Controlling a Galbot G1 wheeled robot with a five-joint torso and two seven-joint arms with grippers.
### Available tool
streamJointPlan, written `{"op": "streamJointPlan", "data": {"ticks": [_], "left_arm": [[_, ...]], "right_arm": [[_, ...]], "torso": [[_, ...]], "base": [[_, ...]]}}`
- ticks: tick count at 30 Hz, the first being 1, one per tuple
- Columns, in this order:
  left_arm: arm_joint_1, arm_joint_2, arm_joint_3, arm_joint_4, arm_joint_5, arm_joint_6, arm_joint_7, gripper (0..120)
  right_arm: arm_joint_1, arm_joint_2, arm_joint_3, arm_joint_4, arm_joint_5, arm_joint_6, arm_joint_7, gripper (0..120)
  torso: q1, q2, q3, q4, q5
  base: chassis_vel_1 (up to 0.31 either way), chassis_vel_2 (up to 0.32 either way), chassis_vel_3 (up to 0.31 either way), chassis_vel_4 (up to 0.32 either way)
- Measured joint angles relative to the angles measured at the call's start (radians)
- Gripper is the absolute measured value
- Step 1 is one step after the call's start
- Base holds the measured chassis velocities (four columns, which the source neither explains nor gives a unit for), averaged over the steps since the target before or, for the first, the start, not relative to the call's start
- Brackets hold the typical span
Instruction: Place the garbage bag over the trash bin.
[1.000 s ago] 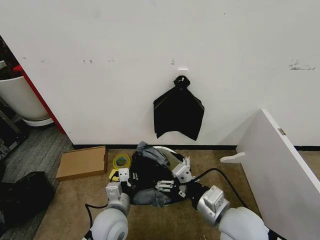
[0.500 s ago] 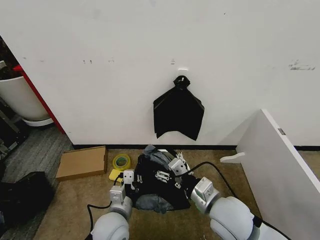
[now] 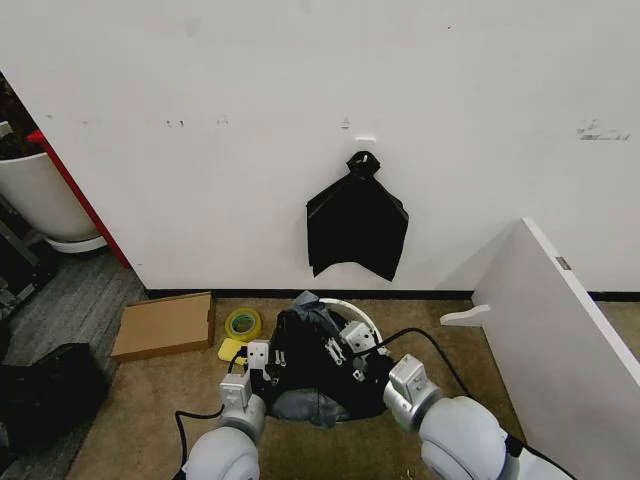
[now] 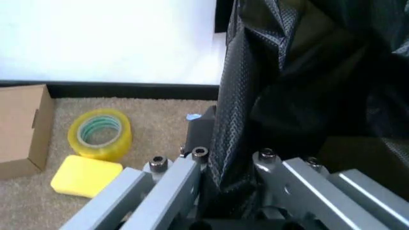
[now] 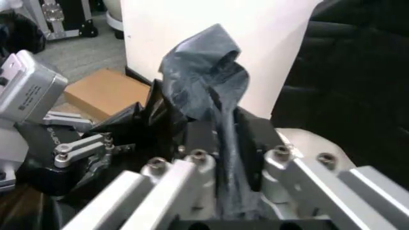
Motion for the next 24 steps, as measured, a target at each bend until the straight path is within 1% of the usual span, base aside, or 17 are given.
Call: {"op": "streamJointPlan", "data": {"ticks": [2, 8, 11, 17, 19, 21, 23, 24], "left_arm": [[0.003, 0.004, -0.004, 0.004, 0.016, -0.014, 0.009, 3], [0.020, 0.010, -0.005, -0.002, 0.036, -0.023, 0.033, 3], [0.032, 0.018, -0.007, -0.003, 0.070, -0.041, 0.054, 3], [0.053, 0.030, -0.015, -0.001, 0.162, -0.082, 0.089, 3], [0.065, 0.031, -0.020, 0.003, 0.211, -0.100, 0.102, 3], [0.086, 0.031, -0.025, 0.012, 0.276, -0.138, 0.117, 3], [0.089, 0.031, -0.026, 0.013, 0.283, -0.145, 0.119, 3], [0.096, 0.031, -0.029, 0.016, 0.294, -0.163, 0.124, 3]], "right_arm": [[-0.003, -0.002, 0.010, 0.003, 0.011, 0.004, 0.011, 0], [0.007, -0.009, 0.026, -0.009, 0.036, 0.016, 0.028, 0], [0.024, -0.012, 0.032, -0.021, 0.055, 0.019, 0.034, 0], [0.070, -0.017, 0.034, -0.058, 0.113, 0.017, 0.055, 0], [0.093, -0.017, 0.031, -0.075, 0.141, 0.018, 0.077, 0], [0.144, -0.023, 0.023, -0.102, 0.207, -0.001, 0.115, 0], [0.155, -0.027, 0.023, -0.107, 0.223, -0.011, 0.122, 0], [0.170, -0.037, 0.025, -0.115, 0.253, -0.027, 0.131, 0]], "torso": [[0.000, 0.000, 0.000, -0.0001, 0.0000], [0.000, 0.000, 0.000, -0.0001, 0.0000], [0.000, 0.000, 0.000, 0.0000, 0.0000], [0.000, 0.000, 0.000, -0.0001, 0.0000], [0.000, 0.000, 0.000, 0.0000, 0.0000], [0.000, 0.000, 0.000, 0.0002, 0.0001], [0.000, 0.000, 0.000, 0.0002, -0.0001], [0.000, 0.000, 0.000, 0.0002, 0.0000]], "base": [[0.000, 0.000, 0.000, 0.000], [0.000, 0.000, 0.000, 0.000], [0.000, 0.000, 0.000, 0.000], [0.000, 0.000, 0.000, 0.000], [0.000, 0.000, 0.000, 0.000], [0.000, 0.000, 0.000, 0.000], [0.000, 0.000, 0.000, 0.000], [0.000, 0.000, 0.000, 0.000]]}}
